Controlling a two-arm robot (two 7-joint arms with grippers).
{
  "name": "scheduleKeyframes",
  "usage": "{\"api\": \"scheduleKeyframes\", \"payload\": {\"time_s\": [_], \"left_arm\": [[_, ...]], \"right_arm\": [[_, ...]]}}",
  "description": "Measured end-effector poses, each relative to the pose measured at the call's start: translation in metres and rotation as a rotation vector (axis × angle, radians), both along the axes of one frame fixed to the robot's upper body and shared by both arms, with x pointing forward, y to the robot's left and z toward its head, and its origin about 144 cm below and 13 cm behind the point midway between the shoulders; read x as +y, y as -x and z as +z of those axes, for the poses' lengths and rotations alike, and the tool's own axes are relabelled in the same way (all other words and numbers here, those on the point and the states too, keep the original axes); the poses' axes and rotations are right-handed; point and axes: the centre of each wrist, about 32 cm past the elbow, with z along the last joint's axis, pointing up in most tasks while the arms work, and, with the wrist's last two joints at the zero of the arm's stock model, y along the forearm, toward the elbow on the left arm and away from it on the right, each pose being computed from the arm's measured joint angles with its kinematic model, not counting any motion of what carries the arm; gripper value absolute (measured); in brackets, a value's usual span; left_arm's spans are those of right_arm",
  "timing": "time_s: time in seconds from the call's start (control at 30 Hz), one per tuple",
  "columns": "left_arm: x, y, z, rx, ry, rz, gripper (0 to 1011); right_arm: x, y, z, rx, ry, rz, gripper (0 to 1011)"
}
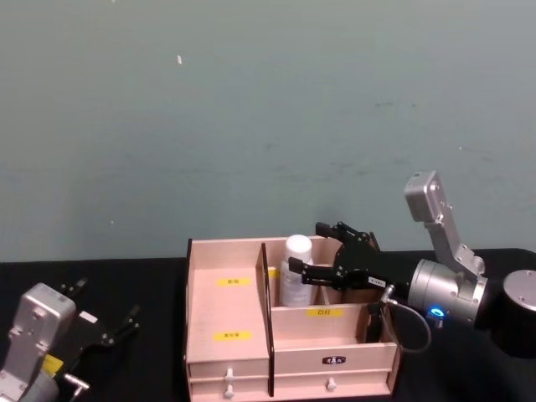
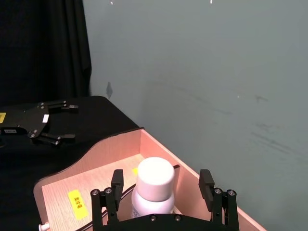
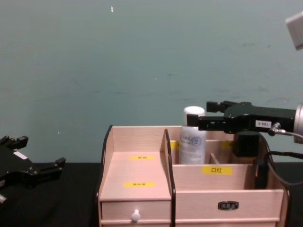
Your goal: Pick up the facial cleanser and watermelon frost from the table and place them into the tiered storage box.
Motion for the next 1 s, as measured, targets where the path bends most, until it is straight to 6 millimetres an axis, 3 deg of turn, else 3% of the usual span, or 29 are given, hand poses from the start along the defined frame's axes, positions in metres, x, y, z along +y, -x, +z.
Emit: {"api": "scheduleKeyframes", "payload": {"time_s": [0.3, 1.0], "left_arm": [[0.0, 0.0, 0.0, 0.0, 0.0, 0.0, 1001], [0.0, 0.0, 0.0, 0.0, 0.0, 0.0, 1001]], "right_arm": [[-0.008, 0.017, 0.006, -0.024, -0.023, -0.026, 1000], [-0.041, 0.099, 0.005, -0.05, 0.003, 0.033, 1000]]}}
